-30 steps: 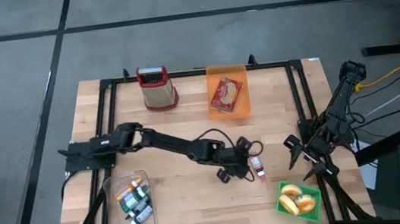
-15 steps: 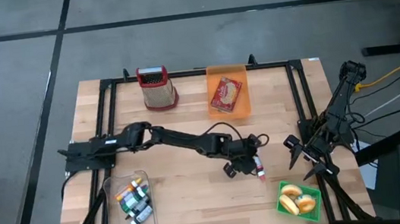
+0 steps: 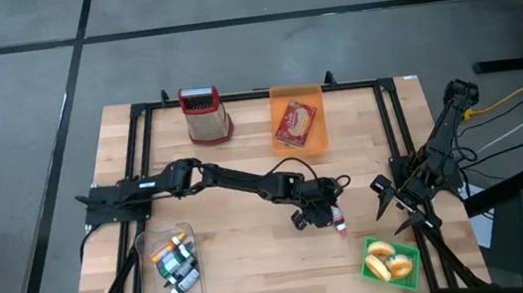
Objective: Pick & Place Food Item
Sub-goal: Put the pink food coloring bottle into the transparent bin
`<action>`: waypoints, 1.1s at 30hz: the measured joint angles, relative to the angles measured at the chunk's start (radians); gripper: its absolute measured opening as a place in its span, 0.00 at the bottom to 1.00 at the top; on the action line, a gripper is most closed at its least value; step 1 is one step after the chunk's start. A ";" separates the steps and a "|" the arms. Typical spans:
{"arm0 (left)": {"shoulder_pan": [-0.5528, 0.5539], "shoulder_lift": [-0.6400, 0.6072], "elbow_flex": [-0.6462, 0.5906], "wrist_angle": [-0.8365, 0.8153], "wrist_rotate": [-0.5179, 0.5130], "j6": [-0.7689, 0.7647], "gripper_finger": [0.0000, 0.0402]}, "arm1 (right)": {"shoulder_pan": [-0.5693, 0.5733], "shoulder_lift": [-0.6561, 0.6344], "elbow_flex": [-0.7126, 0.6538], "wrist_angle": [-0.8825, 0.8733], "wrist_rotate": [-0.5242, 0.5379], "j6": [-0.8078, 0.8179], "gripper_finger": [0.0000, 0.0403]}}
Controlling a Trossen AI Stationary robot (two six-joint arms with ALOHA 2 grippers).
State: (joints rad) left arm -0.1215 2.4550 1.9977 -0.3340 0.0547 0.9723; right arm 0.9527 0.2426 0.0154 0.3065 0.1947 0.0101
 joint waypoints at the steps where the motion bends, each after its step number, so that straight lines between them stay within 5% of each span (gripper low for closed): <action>1: 0.000 0.004 0.000 0.010 0.000 0.007 0.53 | 0.000 0.000 0.000 0.000 0.003 -0.003 0.63; 17: 0.059 0.064 0.006 -0.002 0.099 -0.084 0.53 | 0.000 0.000 0.000 -0.001 0.050 -0.018 0.63; 26: 0.040 0.058 0.003 -0.014 0.085 -0.189 0.33 | 0.000 0.000 0.000 -0.003 0.052 -0.018 0.63; 33: 0.034 0.018 -0.003 -0.098 0.094 -0.318 0.33 | 0.000 0.000 0.000 -0.008 0.048 -0.019 0.63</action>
State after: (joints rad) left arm -0.0872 2.4730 1.9951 -0.4316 0.1490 0.6543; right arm 0.9524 0.2428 0.0154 0.2985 0.2432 -0.0087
